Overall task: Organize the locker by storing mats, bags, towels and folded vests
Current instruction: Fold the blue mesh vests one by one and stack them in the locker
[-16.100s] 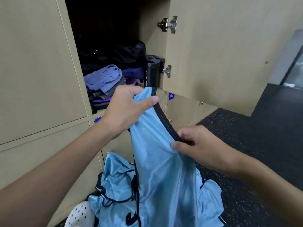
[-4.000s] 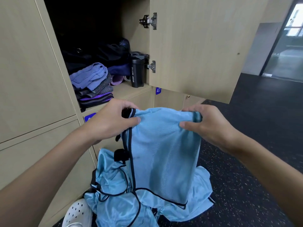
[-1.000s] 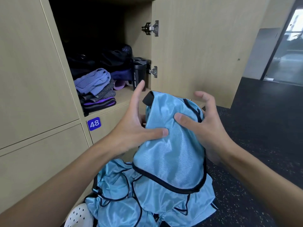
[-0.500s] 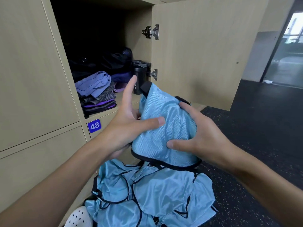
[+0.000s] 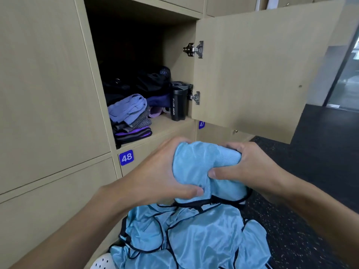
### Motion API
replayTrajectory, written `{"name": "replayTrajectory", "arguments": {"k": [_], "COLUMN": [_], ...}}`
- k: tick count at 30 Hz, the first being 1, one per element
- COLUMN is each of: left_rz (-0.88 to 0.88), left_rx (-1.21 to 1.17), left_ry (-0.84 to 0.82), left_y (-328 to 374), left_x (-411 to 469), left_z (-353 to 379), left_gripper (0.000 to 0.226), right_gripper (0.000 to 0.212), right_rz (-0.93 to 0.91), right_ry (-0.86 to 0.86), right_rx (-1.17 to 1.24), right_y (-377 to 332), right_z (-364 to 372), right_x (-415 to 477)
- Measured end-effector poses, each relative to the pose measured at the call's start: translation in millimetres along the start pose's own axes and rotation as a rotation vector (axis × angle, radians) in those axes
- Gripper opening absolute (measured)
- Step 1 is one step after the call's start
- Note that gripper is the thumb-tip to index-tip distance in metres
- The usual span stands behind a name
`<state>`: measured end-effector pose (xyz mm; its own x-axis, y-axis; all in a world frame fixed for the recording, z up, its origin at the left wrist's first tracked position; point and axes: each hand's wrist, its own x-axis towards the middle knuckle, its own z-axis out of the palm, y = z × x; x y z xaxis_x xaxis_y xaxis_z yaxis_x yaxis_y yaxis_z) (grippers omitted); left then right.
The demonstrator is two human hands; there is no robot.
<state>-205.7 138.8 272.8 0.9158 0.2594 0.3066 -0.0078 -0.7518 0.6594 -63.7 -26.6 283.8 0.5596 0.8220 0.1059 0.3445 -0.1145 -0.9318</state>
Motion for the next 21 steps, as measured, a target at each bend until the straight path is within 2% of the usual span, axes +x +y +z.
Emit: {"name": "replayTrajectory", "arguments": {"k": [2,8,14,16,18,21], "left_rz": [-0.041,-0.113,-0.248,-0.274,-0.291,-0.329], "left_rx": [-0.126,-0.285,-0.463,-0.538,-0.606,-0.665], "left_ry": [0.007,0.100,0.125,0.174,0.214,0.242], "left_y": [-7,-41,-75,-86,-95,-110], "left_x": [10,61,101,114,128,147], "left_z": [-2,-13,-19,-21,-22,-23], "left_gripper": [0.069,0.063,0.066,0.067,0.065,0.062], "right_gripper": [0.032,0.028,0.036,0.046,0.055,0.055], "right_rz": [0.011,0.052,0.062,0.031,-0.003,-0.059], "right_ry": [-0.028,-0.036,-0.041,-0.024,-0.089,-0.142], "right_rx": [0.067,0.274,0.318,0.374,0.467,0.568], "right_y": [-3,2,12,18,26,35], "right_z": [-3,0,4,4,4,9], "right_x": [20,95,155,168,179,196]}}
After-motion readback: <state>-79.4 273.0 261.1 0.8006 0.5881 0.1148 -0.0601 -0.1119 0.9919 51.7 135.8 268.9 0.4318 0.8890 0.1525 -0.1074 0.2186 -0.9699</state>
